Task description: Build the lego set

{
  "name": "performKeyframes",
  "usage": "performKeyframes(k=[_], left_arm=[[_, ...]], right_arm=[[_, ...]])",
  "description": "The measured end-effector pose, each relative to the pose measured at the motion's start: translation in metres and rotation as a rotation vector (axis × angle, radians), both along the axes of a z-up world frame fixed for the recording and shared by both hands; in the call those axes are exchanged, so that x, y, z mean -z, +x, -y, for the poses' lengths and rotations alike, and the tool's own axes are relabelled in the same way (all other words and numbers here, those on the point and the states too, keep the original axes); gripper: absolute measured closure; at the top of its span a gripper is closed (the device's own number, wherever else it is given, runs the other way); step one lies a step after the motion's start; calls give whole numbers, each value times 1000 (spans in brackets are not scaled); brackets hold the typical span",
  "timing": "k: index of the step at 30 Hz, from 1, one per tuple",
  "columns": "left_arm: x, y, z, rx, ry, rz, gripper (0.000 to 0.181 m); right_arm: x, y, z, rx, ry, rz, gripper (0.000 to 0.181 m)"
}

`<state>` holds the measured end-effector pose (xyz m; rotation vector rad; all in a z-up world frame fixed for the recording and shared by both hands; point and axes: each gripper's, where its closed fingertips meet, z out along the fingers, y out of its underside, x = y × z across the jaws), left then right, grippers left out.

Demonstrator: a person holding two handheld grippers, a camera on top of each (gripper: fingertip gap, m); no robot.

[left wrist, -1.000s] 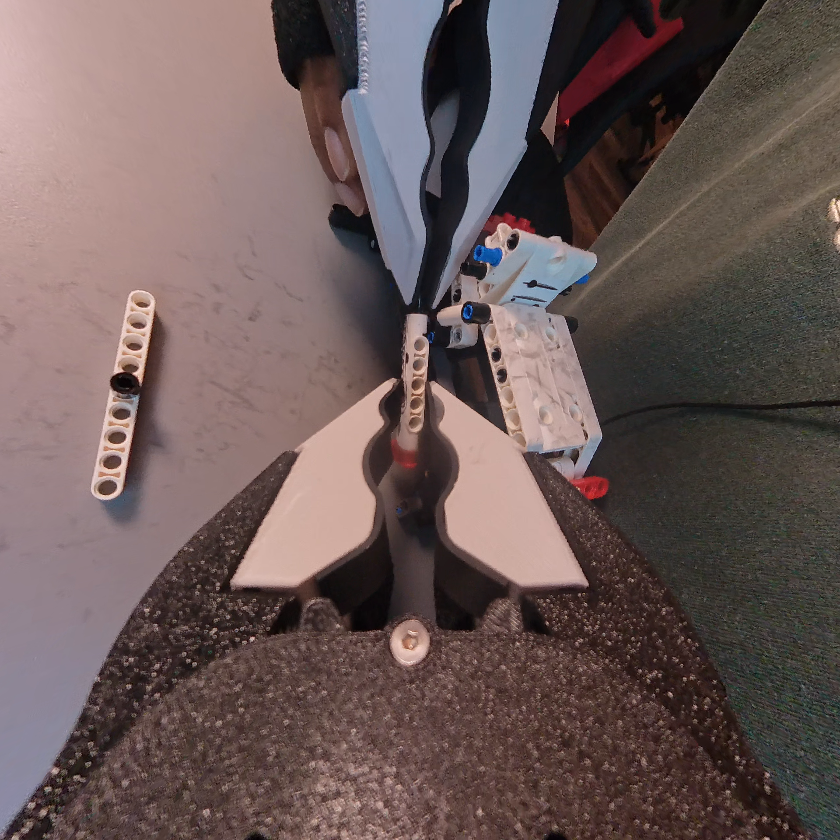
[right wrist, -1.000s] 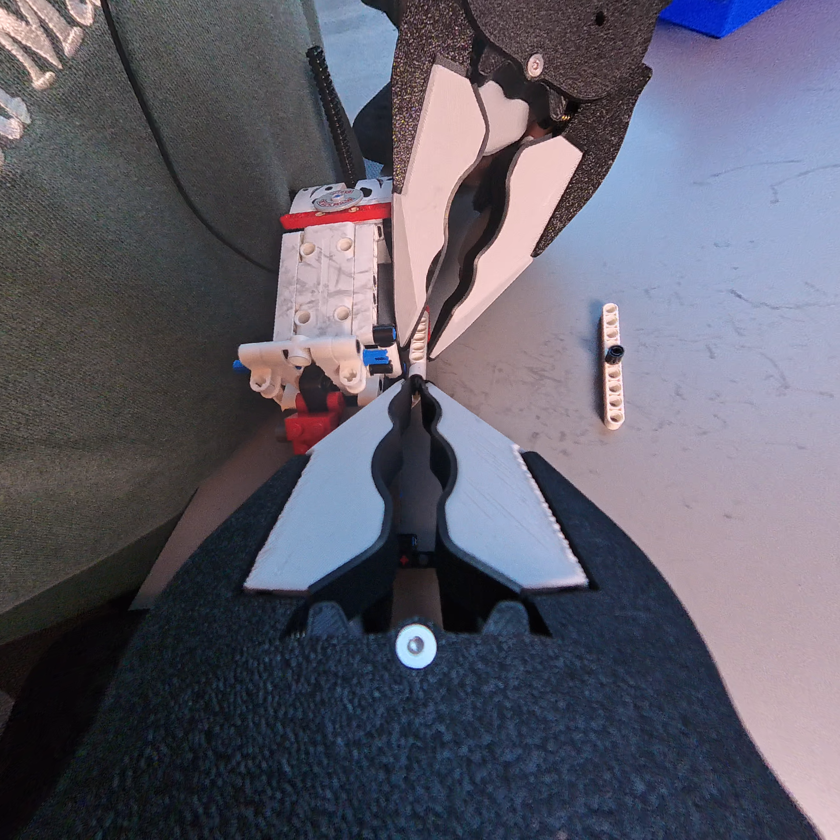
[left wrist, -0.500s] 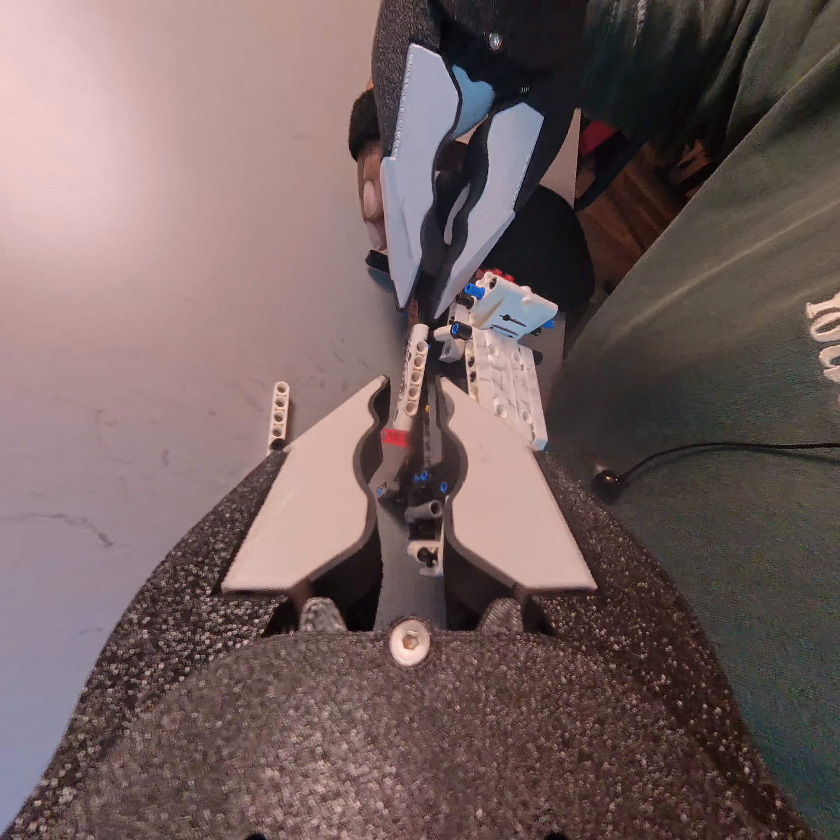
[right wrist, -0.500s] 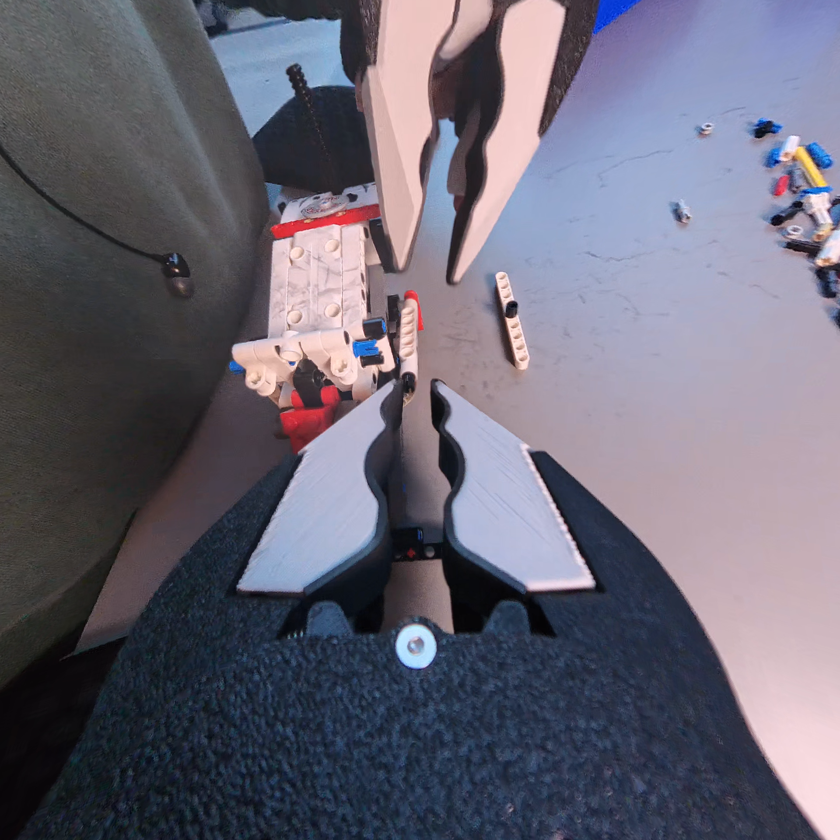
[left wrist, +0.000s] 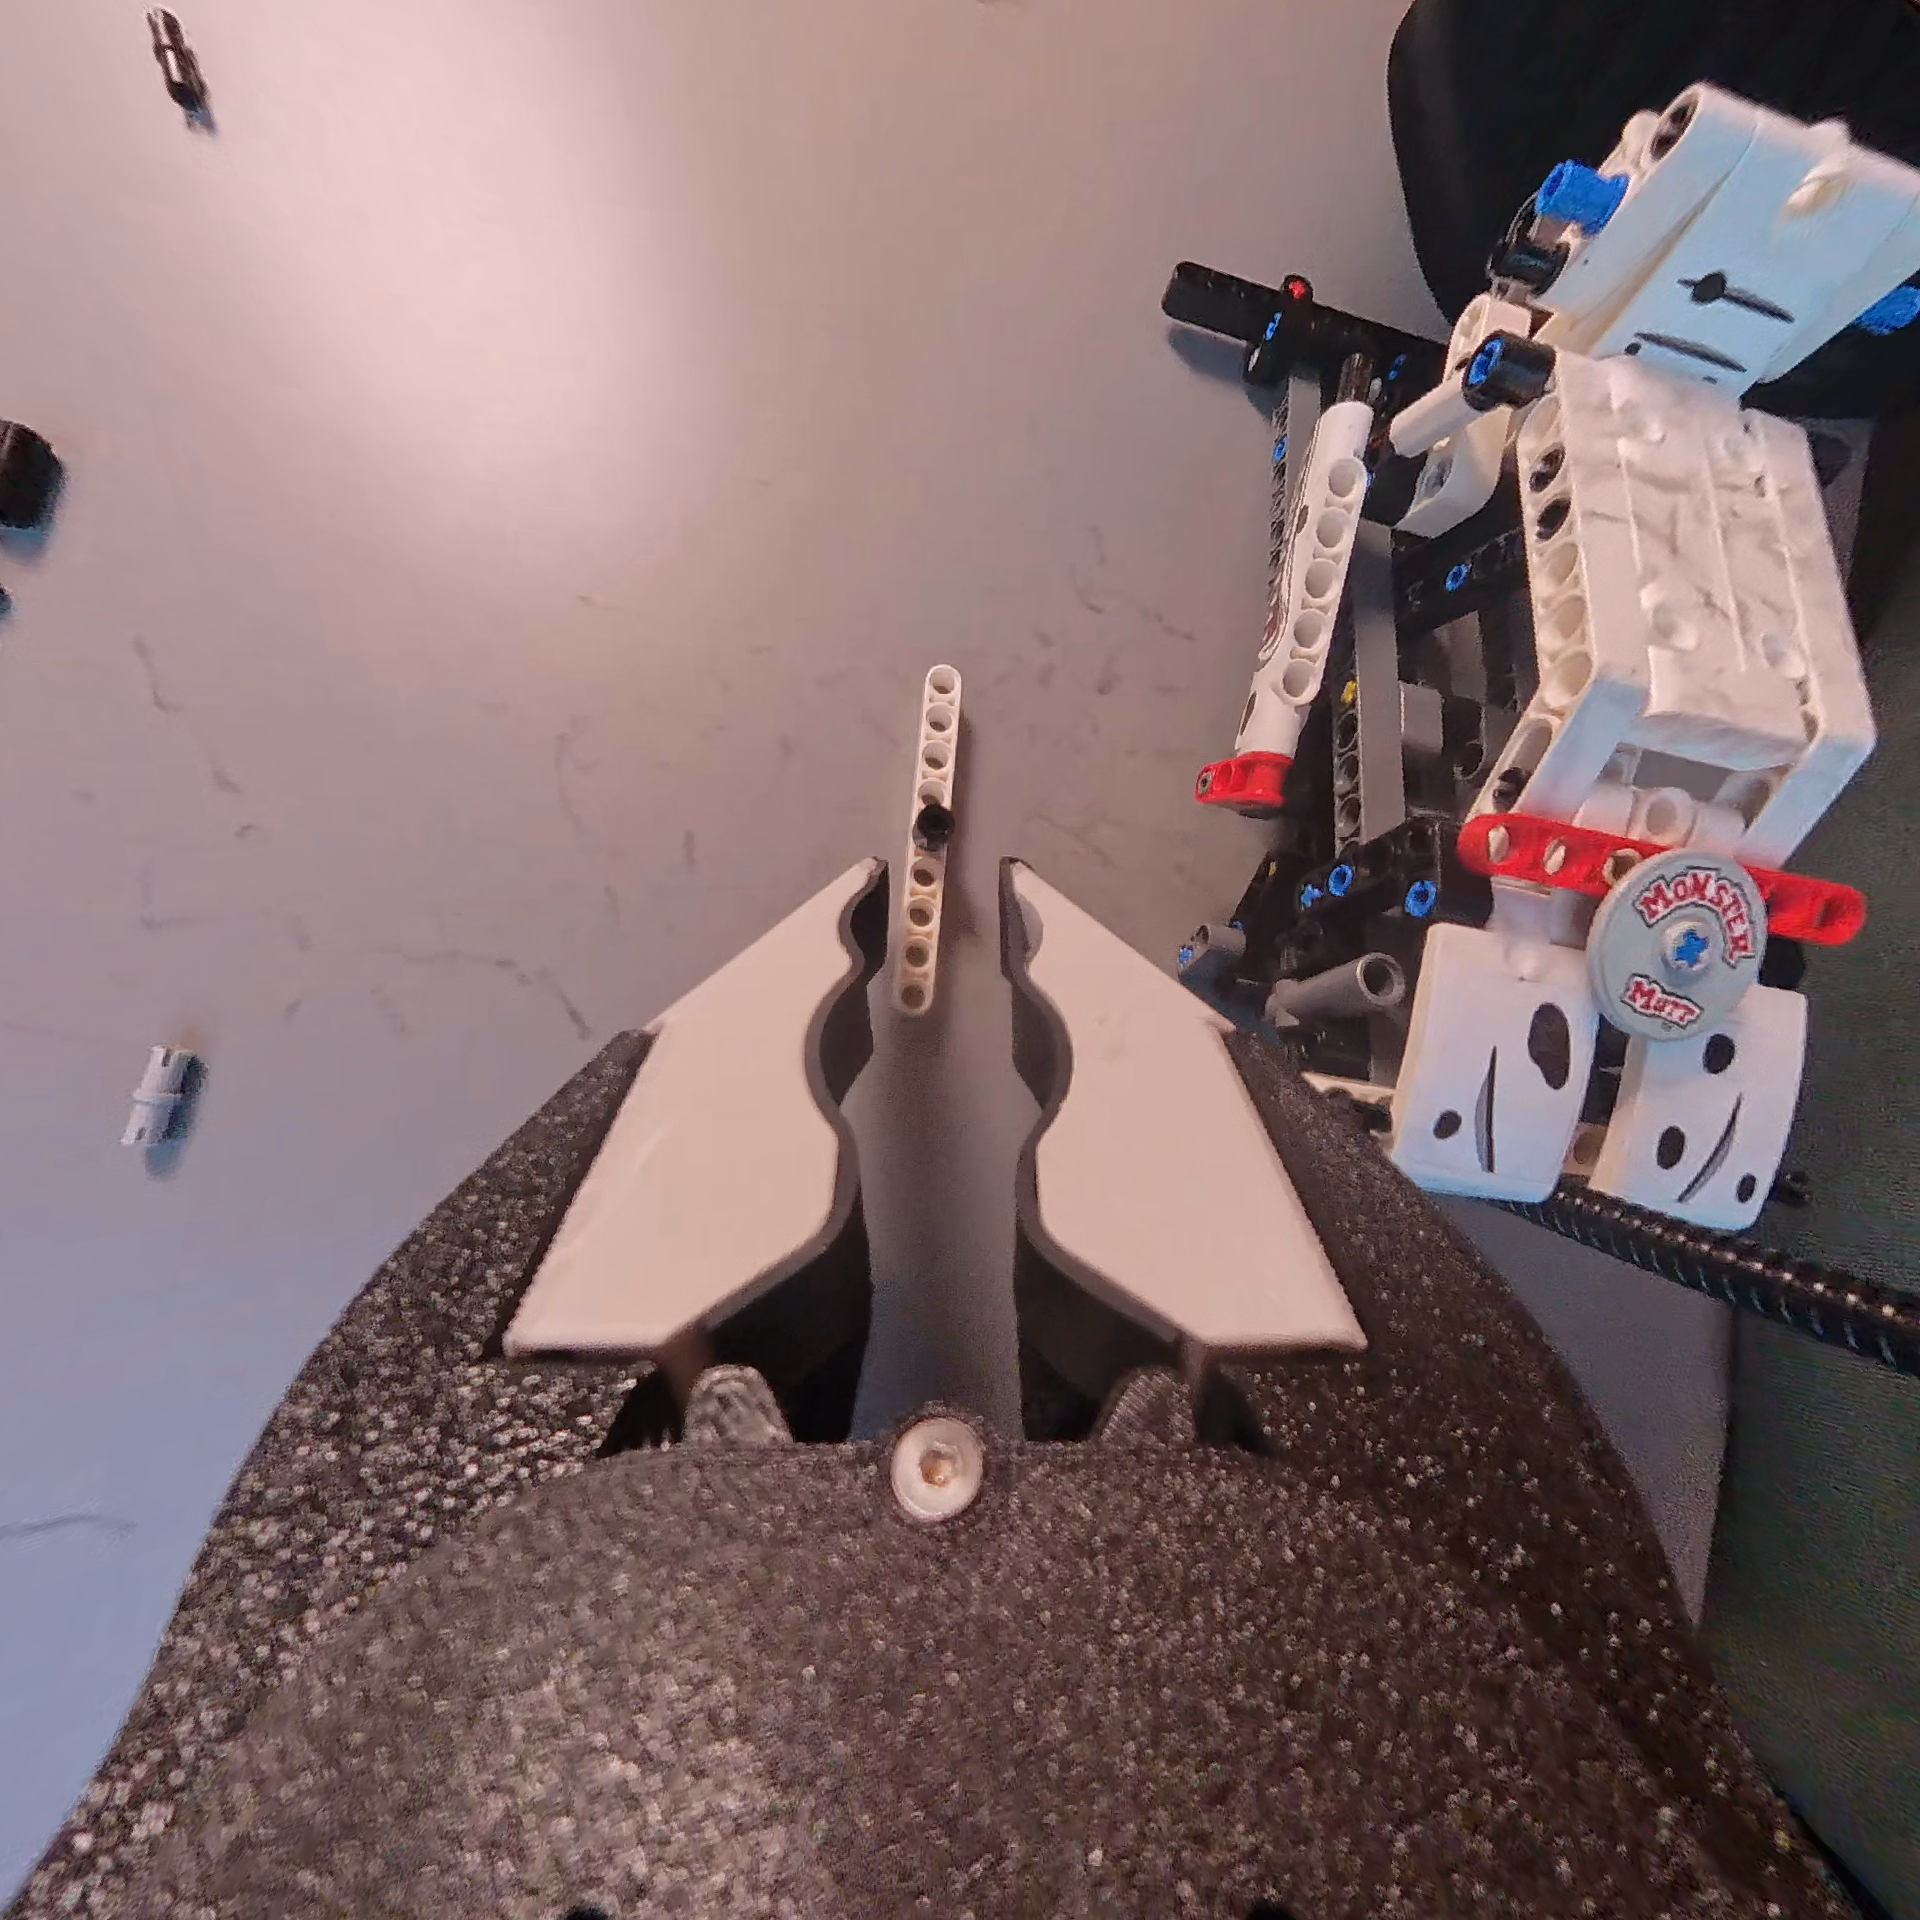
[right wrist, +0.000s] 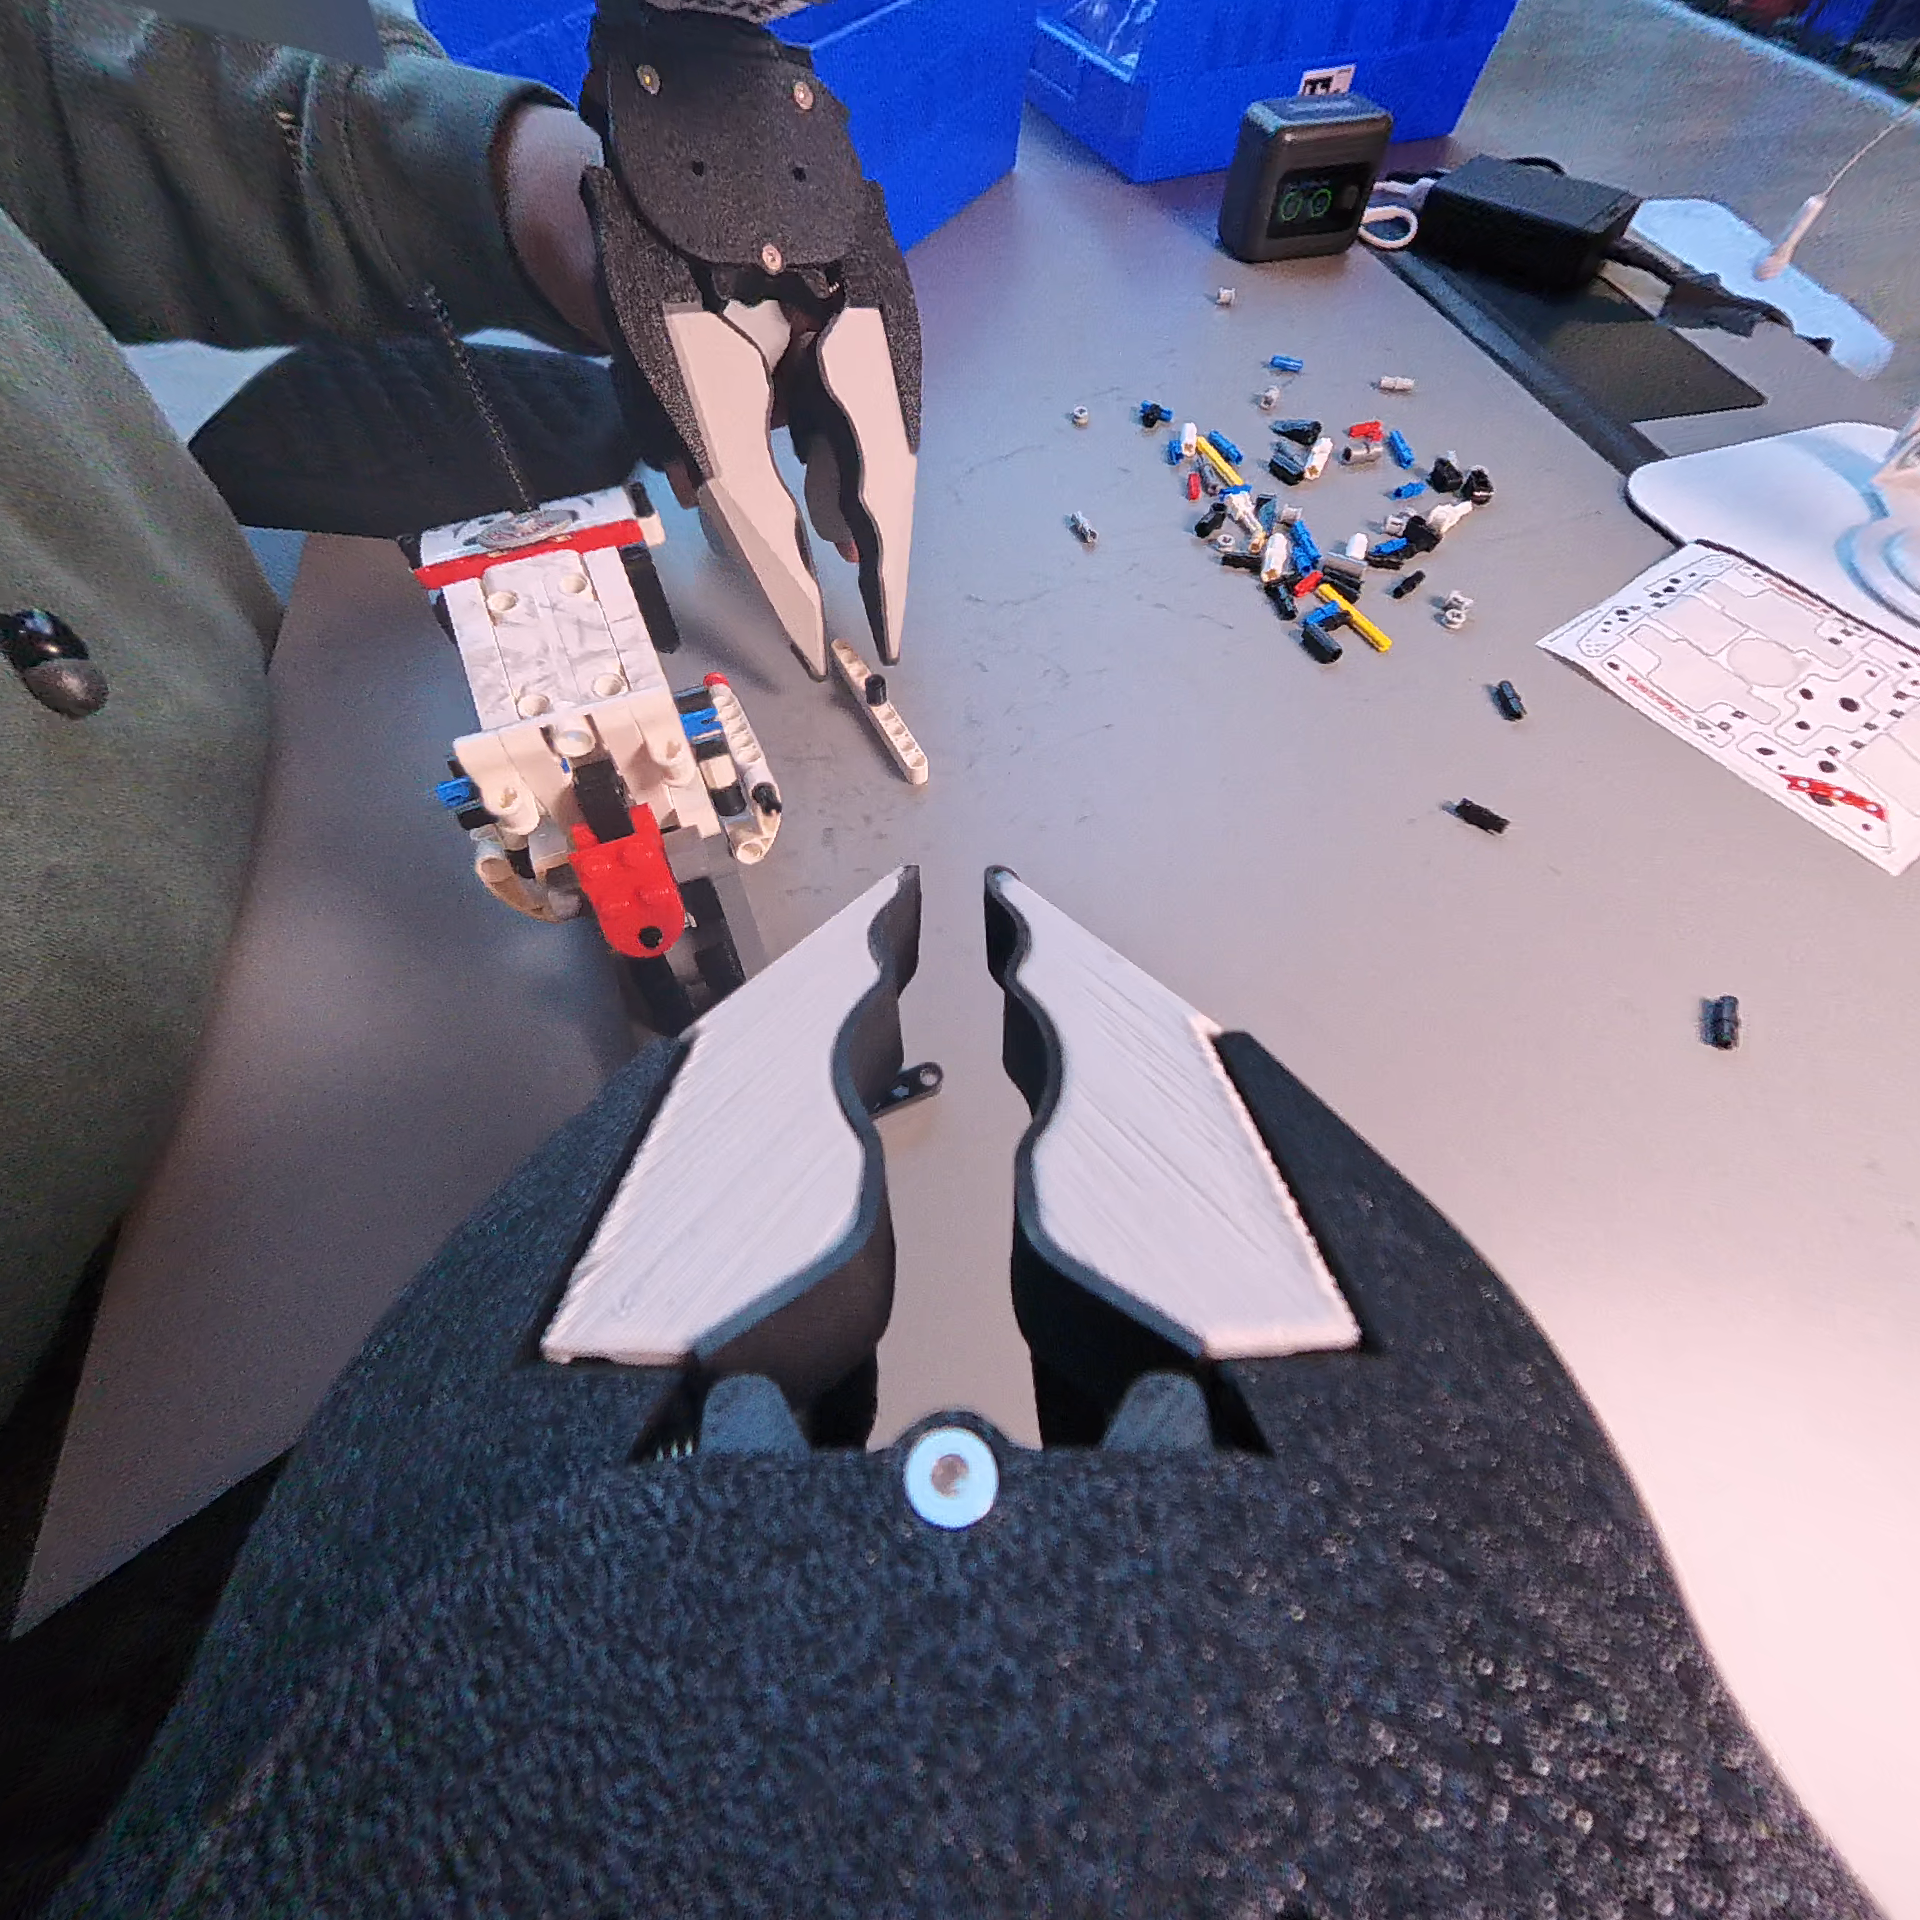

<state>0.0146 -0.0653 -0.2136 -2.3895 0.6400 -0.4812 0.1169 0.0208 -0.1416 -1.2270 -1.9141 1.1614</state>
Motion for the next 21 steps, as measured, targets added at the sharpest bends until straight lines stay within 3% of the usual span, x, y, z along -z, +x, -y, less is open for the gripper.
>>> performKeyframes(k=[3, 9, 11, 14, 21], left_arm=[[9, -6, -4, 33, 37, -116, 174], [8, -38, -16, 46, 95, -197, 174], [0, -45, -17, 27, 110, -130, 160], [-22, -60, -23, -69, 182, 12, 156], [-44, -81, -27, -258, 348, 133, 154]], right_arm=[[0, 1, -2, 34, 14, -18, 170], [2, -17, -31, 139, 51, -11, 170], [6, -32, -45, 170, 86, 4, 170], [20, -60, -69, 165, 195, 46, 170], [68, -126, -123, -18, 236, 256, 147]])
